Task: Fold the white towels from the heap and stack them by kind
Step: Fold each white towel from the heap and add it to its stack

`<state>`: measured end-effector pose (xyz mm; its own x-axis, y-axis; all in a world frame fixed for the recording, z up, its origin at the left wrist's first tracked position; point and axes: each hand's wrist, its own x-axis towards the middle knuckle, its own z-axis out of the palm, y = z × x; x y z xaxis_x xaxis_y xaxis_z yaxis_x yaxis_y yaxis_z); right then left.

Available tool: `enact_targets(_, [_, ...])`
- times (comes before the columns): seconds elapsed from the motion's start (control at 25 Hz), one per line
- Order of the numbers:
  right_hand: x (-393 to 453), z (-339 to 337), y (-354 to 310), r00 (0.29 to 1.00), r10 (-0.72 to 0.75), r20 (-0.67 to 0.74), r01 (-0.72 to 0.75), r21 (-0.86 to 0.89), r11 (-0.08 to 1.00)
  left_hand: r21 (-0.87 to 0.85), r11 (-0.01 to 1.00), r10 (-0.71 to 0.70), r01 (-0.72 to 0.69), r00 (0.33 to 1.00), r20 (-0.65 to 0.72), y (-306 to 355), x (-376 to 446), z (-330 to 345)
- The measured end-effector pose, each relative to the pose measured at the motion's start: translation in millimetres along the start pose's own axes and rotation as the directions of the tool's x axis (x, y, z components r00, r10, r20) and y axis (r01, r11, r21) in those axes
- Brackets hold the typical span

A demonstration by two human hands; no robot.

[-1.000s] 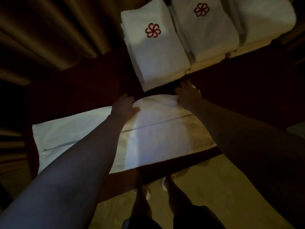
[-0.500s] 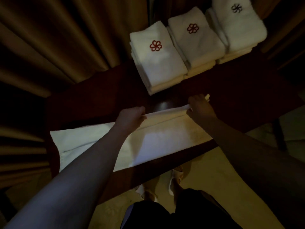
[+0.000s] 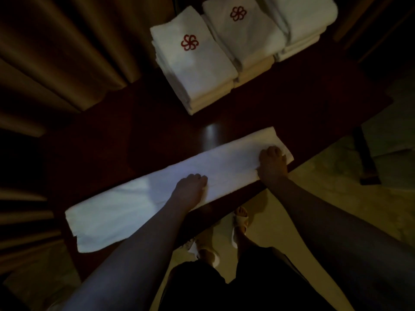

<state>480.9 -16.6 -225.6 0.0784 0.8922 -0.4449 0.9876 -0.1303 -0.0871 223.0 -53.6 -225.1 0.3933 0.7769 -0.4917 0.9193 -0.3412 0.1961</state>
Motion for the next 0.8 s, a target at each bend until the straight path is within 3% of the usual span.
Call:
enact_targets(0.2, [-11.7,-1.4,-30.1,0.996,0.054,-0.072,-0.061,-0.105,0.993,-0.105,0.994,0.007,-0.01,1.0,-0.028,-7.0,-0.5,5.9])
enact_targets(0.36, [-24.0,-6.1,-65.0,0.993,-0.031,-0.112,0.011,-0.169,0.986,-0.177,0.979,-0.119,0.1,0.988,-0.096,-26.1,-23.1,5.9])
enact_targets(0.56, [-38.0,10.7,-132.1,0.951,-0.305,-0.058,0.295,-0.143,0.945,-0.177,0.933,-0.332,0.313,0.939,-0.09,-81.7,-79.4,24.4])
enact_targets(0.72, [-58.5,30.9,-199.2,0.813,-0.579,0.056,0.582,-0.096,0.808,-0.224,0.883,-0.44,0.411,0.892,-0.098,-138.5,-145.3,46.3])
enact_targets(0.8, [-74.1,39.4,-233.1,0.758,-0.642,0.113,0.649,-0.043,0.759,-0.25,0.848,-0.506,0.468,0.855,-0.115,-166.7,-177.6,60.3])
